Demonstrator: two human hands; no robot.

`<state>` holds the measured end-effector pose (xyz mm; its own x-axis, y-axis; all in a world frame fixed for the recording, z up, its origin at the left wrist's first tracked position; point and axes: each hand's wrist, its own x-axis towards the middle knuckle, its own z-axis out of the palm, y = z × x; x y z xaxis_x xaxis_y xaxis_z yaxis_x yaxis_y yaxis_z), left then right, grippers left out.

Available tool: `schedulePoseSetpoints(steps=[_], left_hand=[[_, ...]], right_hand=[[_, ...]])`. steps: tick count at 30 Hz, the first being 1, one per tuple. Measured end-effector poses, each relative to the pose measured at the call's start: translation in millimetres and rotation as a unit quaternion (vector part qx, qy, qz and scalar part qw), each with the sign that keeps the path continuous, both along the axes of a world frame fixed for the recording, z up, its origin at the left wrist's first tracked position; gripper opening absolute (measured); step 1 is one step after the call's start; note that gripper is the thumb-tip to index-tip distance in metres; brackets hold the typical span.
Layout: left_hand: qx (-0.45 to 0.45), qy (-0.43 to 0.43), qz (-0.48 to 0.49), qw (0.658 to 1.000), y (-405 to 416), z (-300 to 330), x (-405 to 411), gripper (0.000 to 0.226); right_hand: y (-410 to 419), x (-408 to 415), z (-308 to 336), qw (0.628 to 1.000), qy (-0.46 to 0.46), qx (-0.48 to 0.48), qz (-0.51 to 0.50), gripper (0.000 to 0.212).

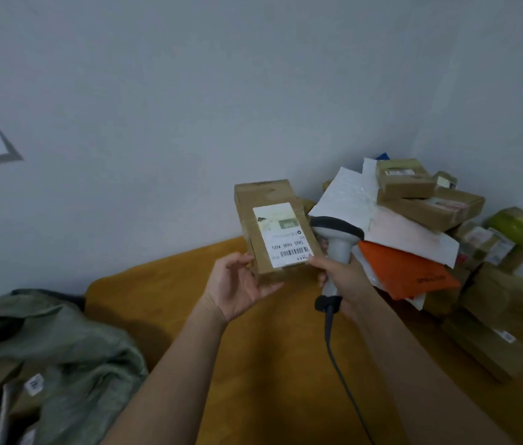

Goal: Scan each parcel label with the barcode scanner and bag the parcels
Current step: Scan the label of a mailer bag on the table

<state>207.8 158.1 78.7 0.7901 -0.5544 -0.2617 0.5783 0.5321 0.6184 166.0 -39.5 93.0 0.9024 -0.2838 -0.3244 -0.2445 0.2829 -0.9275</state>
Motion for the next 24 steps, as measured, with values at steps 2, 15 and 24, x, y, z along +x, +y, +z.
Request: schedulePoseSetpoints(steps=[2, 15, 24], left_hand=[[0.068, -0.012, 0.023, 0.997, 4.7, 15.1, -2.9, 0.05], [0.748, -0.47, -0.01, 0.469, -2.2, 73.7, -6.6, 0.106], [0.711, -0.369, 0.002, 0.598, 8.0, 58.9, -20.8, 0.041]], right_hand=[[0.1, -2.0, 8.1, 1.0, 0.003, 0.005, 0.005, 0.041], [-30.3, -13.3, 92.6, 0.894, -0.094, -0.393, 0.192, 0.059], [-21.3, -18.3, 114.1, 0.914, -0.147, -0.332, 0.179, 0.034]])
